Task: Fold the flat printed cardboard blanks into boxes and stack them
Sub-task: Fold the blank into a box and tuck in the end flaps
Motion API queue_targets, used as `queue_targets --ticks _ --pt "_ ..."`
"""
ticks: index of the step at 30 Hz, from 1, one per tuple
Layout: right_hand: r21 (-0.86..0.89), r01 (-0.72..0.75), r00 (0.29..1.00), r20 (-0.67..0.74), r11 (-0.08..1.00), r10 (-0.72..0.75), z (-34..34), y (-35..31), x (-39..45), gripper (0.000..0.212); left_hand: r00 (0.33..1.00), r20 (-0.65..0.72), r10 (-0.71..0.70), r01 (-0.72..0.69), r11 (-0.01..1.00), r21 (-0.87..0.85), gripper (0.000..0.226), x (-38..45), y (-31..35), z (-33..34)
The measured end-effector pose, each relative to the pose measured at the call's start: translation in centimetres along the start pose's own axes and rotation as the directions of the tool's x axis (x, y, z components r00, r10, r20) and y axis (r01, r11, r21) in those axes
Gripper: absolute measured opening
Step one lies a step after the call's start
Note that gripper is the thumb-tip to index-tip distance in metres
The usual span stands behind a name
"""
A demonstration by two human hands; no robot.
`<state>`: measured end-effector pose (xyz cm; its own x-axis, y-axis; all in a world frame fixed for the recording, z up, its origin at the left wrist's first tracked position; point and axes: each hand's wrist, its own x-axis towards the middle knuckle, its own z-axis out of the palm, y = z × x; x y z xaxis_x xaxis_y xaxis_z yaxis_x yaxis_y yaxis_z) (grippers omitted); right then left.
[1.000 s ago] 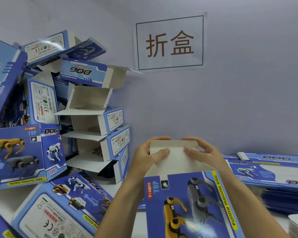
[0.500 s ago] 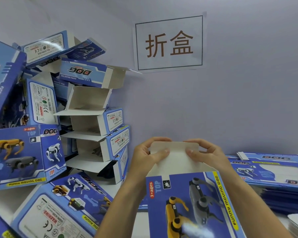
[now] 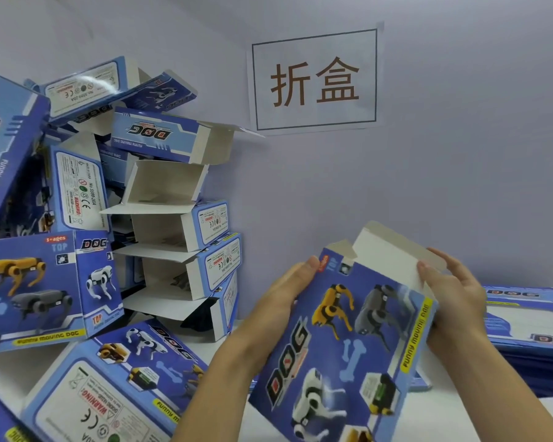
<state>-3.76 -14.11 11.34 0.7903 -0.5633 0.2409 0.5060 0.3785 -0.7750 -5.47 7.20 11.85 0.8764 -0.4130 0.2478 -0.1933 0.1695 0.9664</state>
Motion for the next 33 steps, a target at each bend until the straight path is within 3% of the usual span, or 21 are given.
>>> queue_targets --ticks 4,7,10,14,18,22,24,26,28,30,33 --pt "0.048 0.028 0.992 -0.122 0.998 -0.022 -0.9 0.1 0.9 0.021 0.999 -0.027 0.022 -0.016 0.974 0.224 0.049 -0.1 0.0 -0.6" --pt "0.118 0.021 0.977 -0.213 0.993 0.004 -1.6 -0.1 1.5 0.023 0.998 -0.013 -0.062 0.063 0.949 0.309 0.047 -0.4 0.2 -1.4" --pt "0.173 0.019 0.949 -0.314 0.985 0.037 -2.4 -0.1 2.0 0.026 0.985 -0.121 -0.122 0.162 0.896 0.413 0.045 -0.4 0.1 -2.0" --pt "0.214 -0.013 0.929 -0.36 0.977 0.091 -3.1 0.2 2.3 0.027 0.969 -0.148 -0.198 0.228 0.947 0.226 0.047 -0.3 -0.1 -2.1" --pt "0.152 -0.115 0.976 -0.167 0.982 0.14 -3.4 0.7 2.5 0.016 0.969 -0.135 -0.206 0.222 0.969 0.111 0.046 0.0 -0.8 -2.1" --pt "0.141 -0.206 0.97 -0.102 0.968 0.221 -3.4 0.9 2.7 0.026 0.976 -0.11 -0.19 0.19 0.982 -0.007 0.06 -0.1 -1.2 -2.0" --pt "0.298 -0.266 0.954 -0.055 0.917 0.295 -3.1 0.9 2.0 0.021 0.98 -0.107 -0.168 0.169 0.986 0.008 0.063 0.0 -1.1 -2.0" --pt "0.486 -0.271 0.952 0.008 0.831 0.306 -3.1 1.3 1.5 0.032 0.981 -0.121 -0.151 0.156 0.987 0.037 0.059 0.1 -0.9 -2.2" --pt "0.547 -0.264 0.95 0.006 0.794 0.311 -3.5 2.1 1.1 0.04 0.982 -0.132 -0.132 0.142 0.987 0.073 0.053 0.2 -0.9 -2.5" --pt "0.511 -0.281 0.948 0.016 0.812 0.317 -3.9 3.9 0.6 0.034 0.985 -0.135 -0.11 0.127 0.984 0.125 0.049 0.1 -1.0 -2.8" --pt "0.286 -0.337 0.93 -0.045 0.897 0.364 -4.6 7.2 0.2 0.022 0.991 -0.118 -0.064 0.088 0.973 0.213 0.041 -0.2 -0.6 -3.4"
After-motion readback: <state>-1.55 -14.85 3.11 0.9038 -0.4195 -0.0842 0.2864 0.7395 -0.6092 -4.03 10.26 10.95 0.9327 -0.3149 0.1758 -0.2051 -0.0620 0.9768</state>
